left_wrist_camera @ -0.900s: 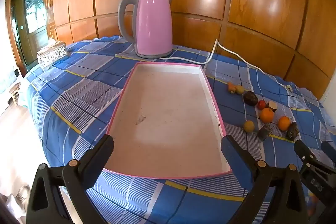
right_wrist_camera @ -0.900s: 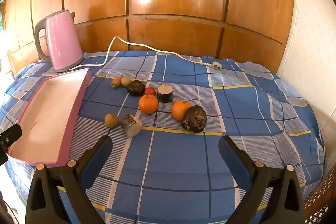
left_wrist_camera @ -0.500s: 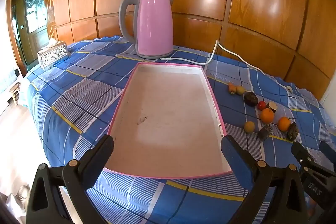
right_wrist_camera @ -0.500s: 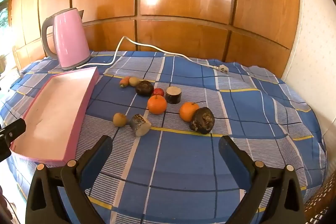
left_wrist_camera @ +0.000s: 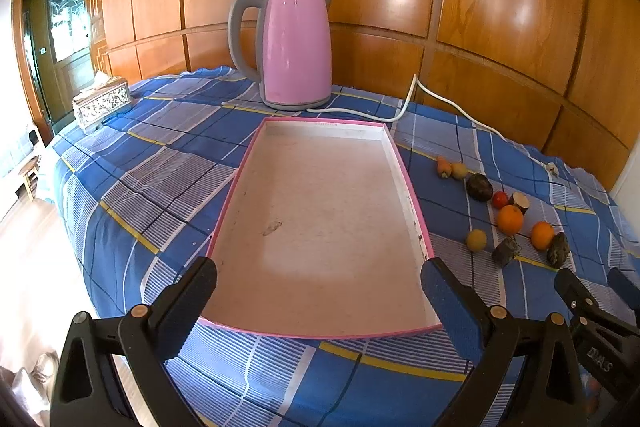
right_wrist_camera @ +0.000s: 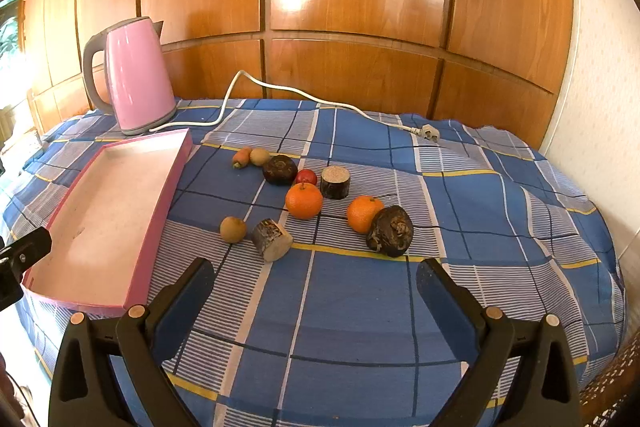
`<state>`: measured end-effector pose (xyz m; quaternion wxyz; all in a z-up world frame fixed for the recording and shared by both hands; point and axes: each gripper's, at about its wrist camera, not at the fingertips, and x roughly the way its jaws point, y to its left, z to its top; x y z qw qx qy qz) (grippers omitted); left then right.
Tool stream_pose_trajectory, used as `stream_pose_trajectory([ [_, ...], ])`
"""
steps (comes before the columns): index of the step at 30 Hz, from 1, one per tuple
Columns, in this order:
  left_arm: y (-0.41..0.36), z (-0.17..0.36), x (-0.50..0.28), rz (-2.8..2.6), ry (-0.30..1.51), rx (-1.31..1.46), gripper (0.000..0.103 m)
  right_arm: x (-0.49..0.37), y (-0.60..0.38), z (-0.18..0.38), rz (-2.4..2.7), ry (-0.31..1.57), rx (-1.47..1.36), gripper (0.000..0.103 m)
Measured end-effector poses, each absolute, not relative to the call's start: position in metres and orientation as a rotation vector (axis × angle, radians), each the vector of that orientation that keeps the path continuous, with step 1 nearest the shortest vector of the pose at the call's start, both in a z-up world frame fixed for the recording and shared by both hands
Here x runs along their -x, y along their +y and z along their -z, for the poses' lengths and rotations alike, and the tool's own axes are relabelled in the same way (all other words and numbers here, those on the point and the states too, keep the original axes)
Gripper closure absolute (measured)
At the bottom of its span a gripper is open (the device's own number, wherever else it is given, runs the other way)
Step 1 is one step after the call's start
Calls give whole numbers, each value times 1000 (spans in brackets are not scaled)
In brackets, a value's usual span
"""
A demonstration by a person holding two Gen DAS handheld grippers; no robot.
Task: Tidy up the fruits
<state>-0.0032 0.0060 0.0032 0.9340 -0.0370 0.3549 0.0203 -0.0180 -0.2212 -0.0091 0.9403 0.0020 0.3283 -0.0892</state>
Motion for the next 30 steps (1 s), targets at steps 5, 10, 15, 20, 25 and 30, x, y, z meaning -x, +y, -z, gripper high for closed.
stream_pose_trajectory([
  [5, 7, -3, 2, -39, 735, 78, 0, 17, -221, 10, 183, 674, -6, 0],
  [10, 7, -2, 2, -37, 742, 80, 0, 17, -222, 10, 182, 676, -8, 0],
  [15, 5, -3, 1, -35, 744, 79, 0, 16, -221, 10, 182, 675, -8, 0],
  [20, 5, -3, 0, -33, 746, 81, 0, 17, -222, 10, 179, 673, -8, 0],
  [25, 5, -3, 0, -32, 747, 81, 0, 16, -222, 10, 179, 675, -11, 0],
  [30, 4, -3, 0, -33, 746, 80, 0, 16, -224, 10, 179, 676, -14, 0],
])
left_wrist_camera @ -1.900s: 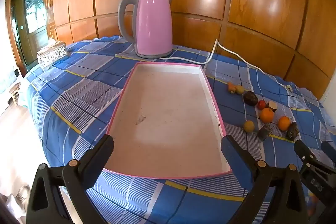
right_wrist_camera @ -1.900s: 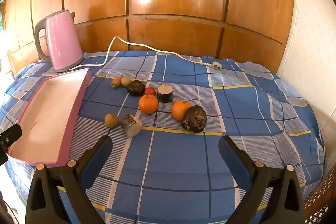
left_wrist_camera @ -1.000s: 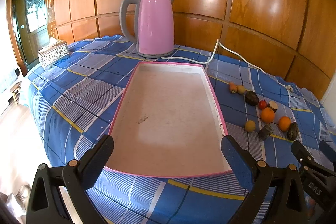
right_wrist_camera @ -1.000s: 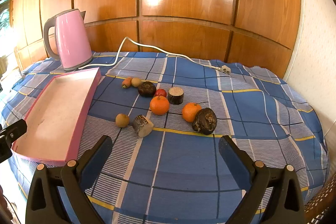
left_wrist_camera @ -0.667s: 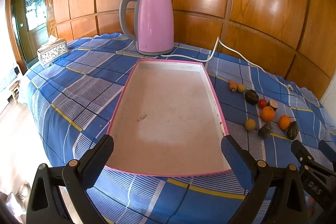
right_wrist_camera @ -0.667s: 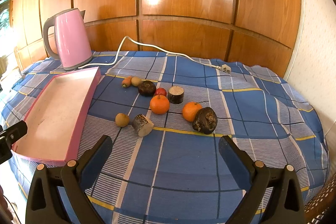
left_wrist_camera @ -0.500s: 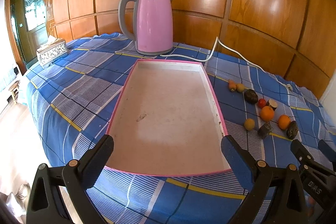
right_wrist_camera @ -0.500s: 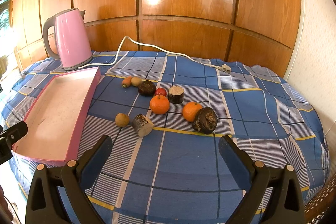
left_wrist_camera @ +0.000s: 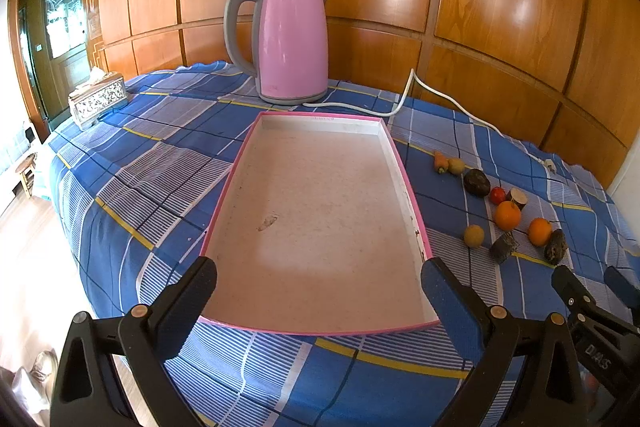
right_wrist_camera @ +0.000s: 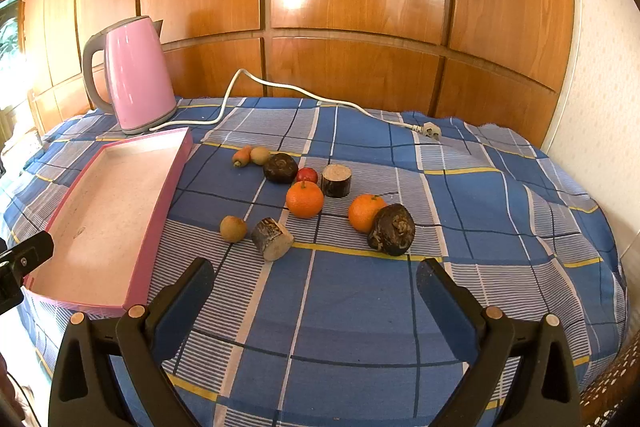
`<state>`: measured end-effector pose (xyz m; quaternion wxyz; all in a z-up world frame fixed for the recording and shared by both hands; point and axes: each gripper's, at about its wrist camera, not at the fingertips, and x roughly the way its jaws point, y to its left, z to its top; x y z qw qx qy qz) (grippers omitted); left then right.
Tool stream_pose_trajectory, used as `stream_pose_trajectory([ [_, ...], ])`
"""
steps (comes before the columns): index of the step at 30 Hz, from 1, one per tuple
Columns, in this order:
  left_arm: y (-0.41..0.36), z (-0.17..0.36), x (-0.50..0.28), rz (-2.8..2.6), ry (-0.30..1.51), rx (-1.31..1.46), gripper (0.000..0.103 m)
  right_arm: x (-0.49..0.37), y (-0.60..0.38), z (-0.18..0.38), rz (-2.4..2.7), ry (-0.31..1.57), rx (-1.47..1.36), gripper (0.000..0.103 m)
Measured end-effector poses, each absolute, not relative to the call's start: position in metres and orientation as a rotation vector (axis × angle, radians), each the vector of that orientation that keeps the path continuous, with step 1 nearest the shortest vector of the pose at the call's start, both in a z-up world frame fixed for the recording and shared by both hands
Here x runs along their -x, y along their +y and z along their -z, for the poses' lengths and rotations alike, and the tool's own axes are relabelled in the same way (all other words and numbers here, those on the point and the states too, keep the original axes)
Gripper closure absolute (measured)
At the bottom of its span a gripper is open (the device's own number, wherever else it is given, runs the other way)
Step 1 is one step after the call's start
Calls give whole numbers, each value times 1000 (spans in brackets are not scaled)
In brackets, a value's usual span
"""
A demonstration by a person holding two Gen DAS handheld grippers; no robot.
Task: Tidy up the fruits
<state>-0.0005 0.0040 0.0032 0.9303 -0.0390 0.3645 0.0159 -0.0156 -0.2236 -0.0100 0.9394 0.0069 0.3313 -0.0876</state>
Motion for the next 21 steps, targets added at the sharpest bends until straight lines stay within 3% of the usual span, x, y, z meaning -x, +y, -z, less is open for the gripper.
stream_pose_trajectory([
  [21, -1, -4, 2, -28, 745, 66, 0, 17, -228, 13, 181, 675, -31, 0],
])
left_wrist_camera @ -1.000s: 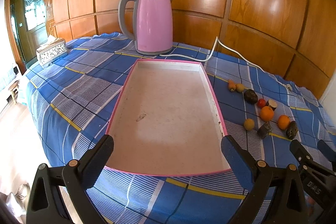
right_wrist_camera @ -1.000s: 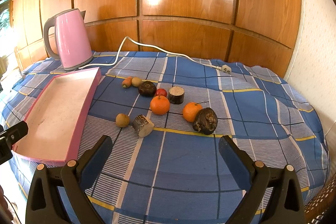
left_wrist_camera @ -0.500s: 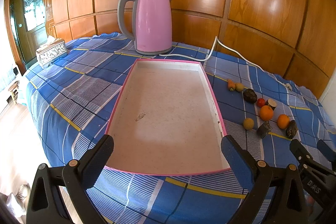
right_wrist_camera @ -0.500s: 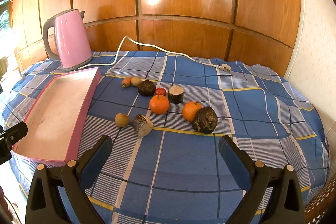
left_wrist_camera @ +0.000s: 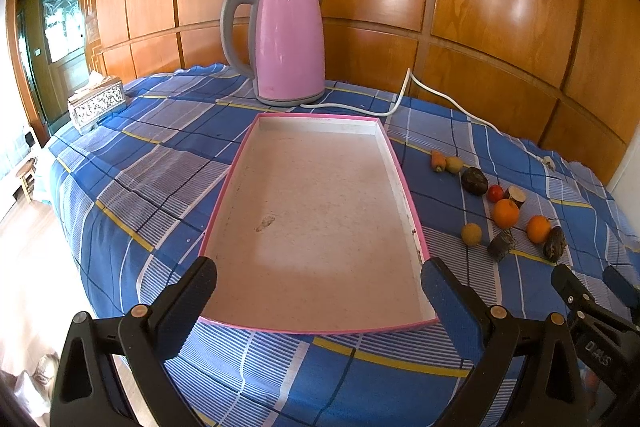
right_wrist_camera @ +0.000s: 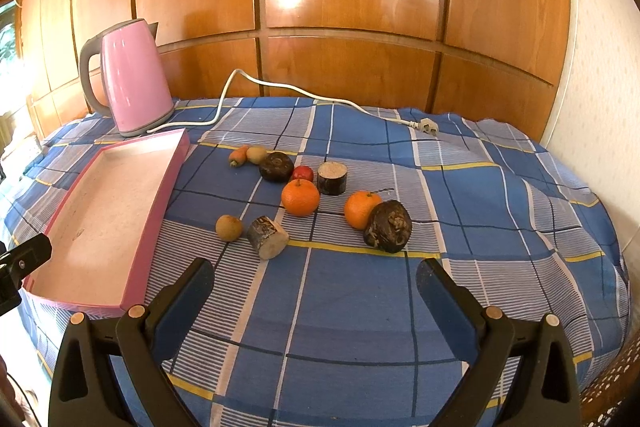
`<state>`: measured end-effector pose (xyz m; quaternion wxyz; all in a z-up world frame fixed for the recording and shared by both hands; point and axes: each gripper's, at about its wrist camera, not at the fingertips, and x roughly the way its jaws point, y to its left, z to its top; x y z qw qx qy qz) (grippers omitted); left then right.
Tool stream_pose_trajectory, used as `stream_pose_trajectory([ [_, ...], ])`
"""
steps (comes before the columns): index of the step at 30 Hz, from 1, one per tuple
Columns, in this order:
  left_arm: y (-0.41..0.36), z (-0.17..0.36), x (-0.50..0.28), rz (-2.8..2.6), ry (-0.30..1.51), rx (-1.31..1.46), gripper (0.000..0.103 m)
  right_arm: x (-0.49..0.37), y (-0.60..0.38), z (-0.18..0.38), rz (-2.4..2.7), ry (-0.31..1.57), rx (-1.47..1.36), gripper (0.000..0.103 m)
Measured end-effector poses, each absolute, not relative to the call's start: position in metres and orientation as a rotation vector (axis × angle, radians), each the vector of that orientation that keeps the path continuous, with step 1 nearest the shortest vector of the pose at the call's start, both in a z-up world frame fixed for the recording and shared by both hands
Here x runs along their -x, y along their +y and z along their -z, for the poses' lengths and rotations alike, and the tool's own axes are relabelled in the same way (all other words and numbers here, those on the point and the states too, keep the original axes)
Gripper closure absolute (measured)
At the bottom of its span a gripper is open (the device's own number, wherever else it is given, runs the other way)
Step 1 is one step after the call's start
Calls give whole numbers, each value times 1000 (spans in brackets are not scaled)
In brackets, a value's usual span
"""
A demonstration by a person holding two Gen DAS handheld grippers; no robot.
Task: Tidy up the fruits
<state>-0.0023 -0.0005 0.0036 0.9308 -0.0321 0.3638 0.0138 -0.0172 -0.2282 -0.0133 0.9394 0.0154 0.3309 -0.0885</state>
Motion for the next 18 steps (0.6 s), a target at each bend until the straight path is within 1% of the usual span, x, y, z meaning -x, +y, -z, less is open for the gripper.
stream_pose_trajectory([
  [18, -6, -1, 1, -7, 759, 47, 0, 16, -236, 18, 184, 691, -60, 0],
])
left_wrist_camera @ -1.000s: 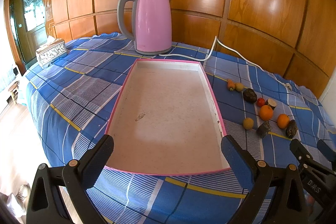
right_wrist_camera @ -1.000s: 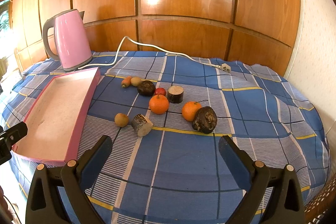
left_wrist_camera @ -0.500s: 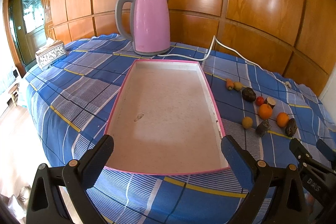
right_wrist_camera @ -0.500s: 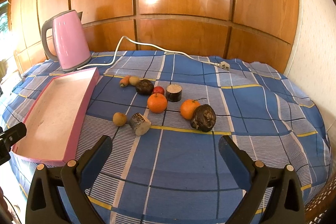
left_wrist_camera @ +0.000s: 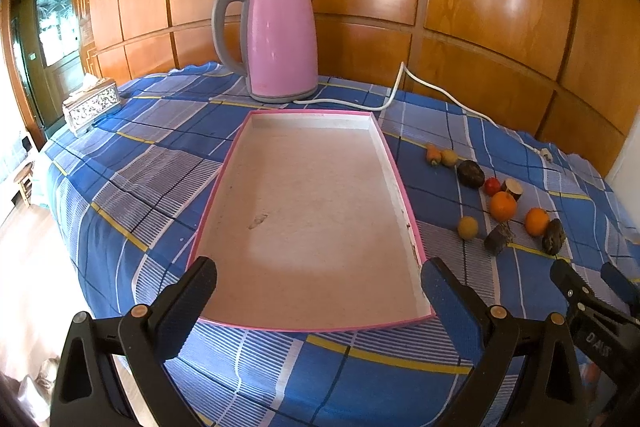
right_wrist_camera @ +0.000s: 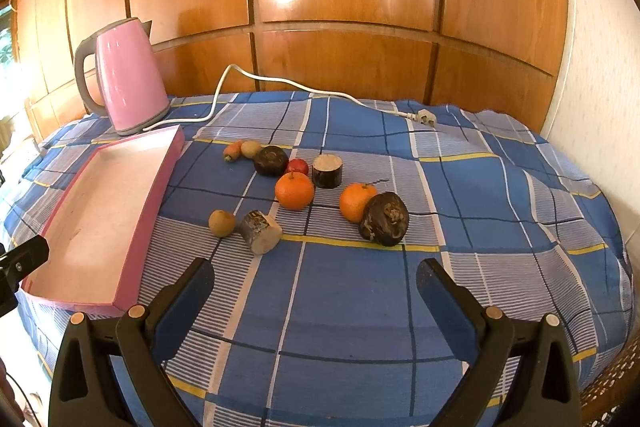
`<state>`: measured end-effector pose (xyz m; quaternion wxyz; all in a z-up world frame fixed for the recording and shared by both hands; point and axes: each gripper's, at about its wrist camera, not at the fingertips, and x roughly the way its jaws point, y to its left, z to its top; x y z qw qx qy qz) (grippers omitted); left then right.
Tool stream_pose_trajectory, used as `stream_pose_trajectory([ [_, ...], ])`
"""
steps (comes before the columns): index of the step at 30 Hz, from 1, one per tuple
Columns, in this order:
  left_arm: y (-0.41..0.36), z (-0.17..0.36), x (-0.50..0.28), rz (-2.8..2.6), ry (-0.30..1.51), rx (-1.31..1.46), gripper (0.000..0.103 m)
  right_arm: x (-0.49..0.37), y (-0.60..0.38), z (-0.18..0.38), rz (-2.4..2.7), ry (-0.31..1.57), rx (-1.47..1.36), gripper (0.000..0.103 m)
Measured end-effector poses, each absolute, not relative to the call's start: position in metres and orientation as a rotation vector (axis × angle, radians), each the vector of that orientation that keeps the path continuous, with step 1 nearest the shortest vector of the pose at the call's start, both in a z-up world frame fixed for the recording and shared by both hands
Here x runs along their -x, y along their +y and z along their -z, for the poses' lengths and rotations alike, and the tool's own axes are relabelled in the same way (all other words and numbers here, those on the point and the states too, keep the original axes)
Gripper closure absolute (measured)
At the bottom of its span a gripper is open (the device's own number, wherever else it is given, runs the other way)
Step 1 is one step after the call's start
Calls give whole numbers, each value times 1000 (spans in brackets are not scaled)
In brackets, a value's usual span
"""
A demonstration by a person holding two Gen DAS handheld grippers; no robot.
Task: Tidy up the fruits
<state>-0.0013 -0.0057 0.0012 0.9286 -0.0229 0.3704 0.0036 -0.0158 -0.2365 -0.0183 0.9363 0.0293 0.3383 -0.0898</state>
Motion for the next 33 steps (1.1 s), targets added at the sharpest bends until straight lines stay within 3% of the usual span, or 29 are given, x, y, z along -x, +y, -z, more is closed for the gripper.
stream_pose_trajectory([
  [8, -14, -2, -4, 159, 776, 88, 0, 12, -257, 21, 222, 707, -96, 0],
  [20, -69, -11, -32, 406, 803, -62, 2, 13, -337, 37, 397, 788, -205, 2],
  [24, -90, -7, -48, 483, 847, -109, 18, 15, -356, 44, 435, 805, -234, 11],
  [28, -114, 0, -59, 552, 894, -145, 38, 14, -369, 50, 449, 810, -254, 14],
  [31, -130, 8, -63, 596, 923, -181, 47, 14, -372, 53, 443, 818, -259, 14],
  [33, -145, 13, -68, 631, 935, -222, 48, 13, -373, 55, 441, 817, -265, 14],
])
